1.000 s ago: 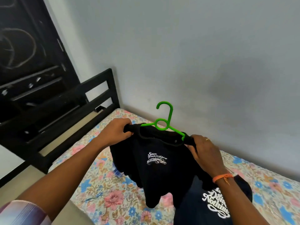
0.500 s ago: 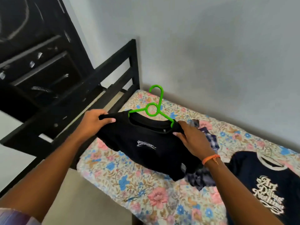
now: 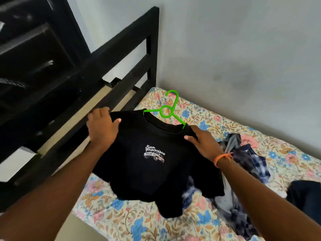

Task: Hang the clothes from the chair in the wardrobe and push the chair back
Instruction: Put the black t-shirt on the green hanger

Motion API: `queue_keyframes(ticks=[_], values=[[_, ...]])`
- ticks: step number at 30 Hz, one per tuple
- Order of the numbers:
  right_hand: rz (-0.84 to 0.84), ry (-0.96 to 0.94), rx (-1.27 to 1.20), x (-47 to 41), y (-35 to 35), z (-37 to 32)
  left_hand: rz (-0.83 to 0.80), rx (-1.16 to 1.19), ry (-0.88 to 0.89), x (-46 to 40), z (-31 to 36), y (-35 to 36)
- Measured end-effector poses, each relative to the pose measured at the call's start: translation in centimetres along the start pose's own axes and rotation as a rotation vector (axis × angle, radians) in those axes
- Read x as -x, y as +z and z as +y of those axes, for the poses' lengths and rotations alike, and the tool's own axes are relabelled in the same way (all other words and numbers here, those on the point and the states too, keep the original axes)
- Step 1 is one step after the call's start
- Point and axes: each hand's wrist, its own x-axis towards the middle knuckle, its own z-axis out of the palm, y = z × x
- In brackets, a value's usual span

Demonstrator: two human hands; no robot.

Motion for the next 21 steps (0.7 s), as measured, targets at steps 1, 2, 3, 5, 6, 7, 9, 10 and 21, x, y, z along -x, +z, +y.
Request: queue_keyframes(ticks=[1,2,3,5,6,7,9,10,21], values=[[-0.007,0.000,0.018,-2.4,2.1,1.5,0.022,0.048,-0.054,0.2,-0.9,3.3],[-0.010,0.001,0.034,-4.6,4.3,3.1,0.005,0.100,-0.109,0.9,-1.7,6.6],[-0.020,0.007,0.046,-6.4,6.5,4.8,-0.053,0.140,-0.144,2.1,-3.1,10.6],[-0.059,0.027,0.072,-9.2,10.1,7.9,-0.235,0.128,-0.208,5.8,-5.9,17.4],[-0.082,0.043,0.093,-10.5,11.9,9.4,-0.337,0.104,-0.270,7.7,-7.5,20.4],[-0.091,0.052,0.110,-11.6,13.2,10.8,-0.428,0.085,-0.343,9.5,-9.1,23.0],[-0.052,0.041,0.133,-14.0,15.0,13.1,-0.584,0.044,-0.468,12.1,-11.2,26.3],[0.009,0.042,0.148,-15.1,15.3,14.0,-0.614,0.018,-0.493,12.5,-11.5,26.9],[0.448,0.438,-0.138,-0.1,28.8,9.3,-0.491,0.390,-0.610,10.6,-16.3,27.5]])
